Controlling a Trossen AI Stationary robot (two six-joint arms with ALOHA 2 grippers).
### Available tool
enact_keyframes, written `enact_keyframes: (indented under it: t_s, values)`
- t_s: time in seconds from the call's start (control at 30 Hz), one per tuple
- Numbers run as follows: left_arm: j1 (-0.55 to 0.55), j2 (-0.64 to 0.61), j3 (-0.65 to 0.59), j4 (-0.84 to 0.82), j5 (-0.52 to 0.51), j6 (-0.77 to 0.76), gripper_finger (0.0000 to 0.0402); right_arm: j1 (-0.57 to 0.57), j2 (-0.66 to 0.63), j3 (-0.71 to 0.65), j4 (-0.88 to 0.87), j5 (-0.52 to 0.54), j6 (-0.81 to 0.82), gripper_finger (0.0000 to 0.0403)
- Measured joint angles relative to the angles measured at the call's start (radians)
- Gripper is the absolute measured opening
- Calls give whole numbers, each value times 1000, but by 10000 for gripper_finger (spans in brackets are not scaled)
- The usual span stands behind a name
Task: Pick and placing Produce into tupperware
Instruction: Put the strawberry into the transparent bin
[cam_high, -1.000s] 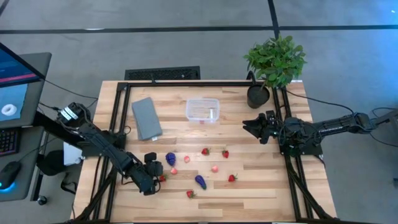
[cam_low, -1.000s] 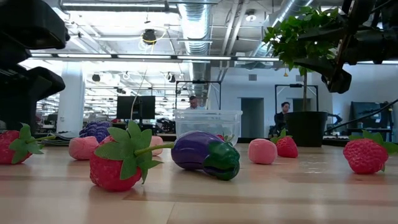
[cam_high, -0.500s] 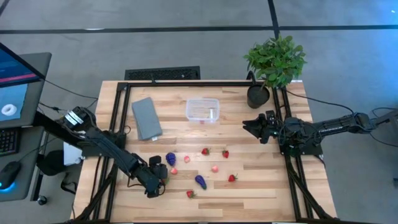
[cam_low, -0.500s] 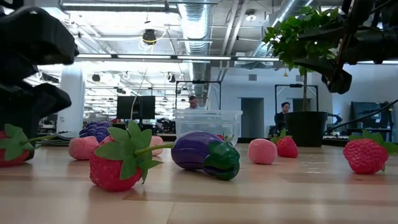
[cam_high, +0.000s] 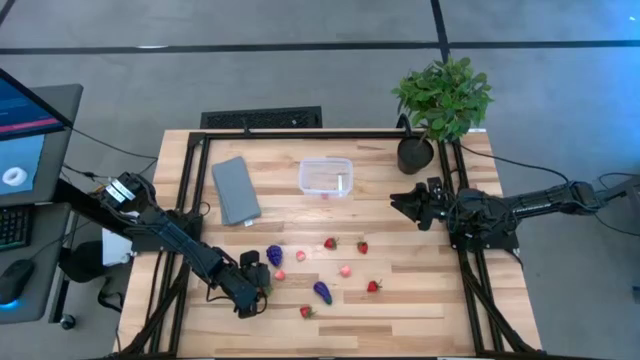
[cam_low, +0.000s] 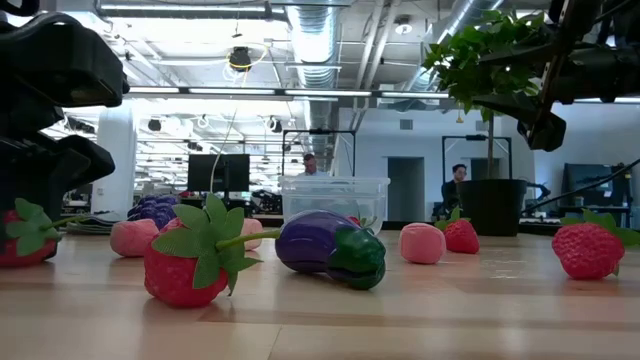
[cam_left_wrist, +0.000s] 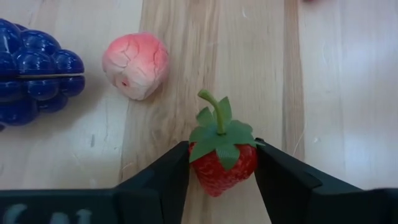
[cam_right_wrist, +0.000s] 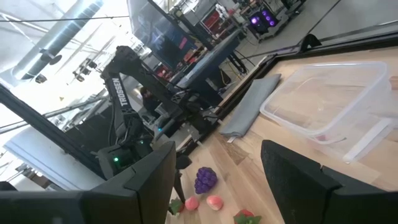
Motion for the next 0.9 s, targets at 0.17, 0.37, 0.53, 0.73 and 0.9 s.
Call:
enact_keyframes:
  t_s: [0.17, 0.37, 0.53, 0.73, 0.9]
  values:
    - [0, -18, -2, -4, 10, -2, 139, 0, 0, 0, 0, 0, 0, 260]
    - [0, -77, -2, -11, -45, -2, 152, 0, 0, 0, 0, 0, -1, 260]
    - [12, -143, -2, -38, -152, -2, 147, 0, 0, 0, 0, 0, -1, 260]
    - [79, -208, -2, -98, -181, 45, 145, 0, 0, 0, 0, 0, -1, 260]
    - [151, -222, -2, -97, -171, 136, 154, 13, 0, 0, 0, 0, 0, 260]
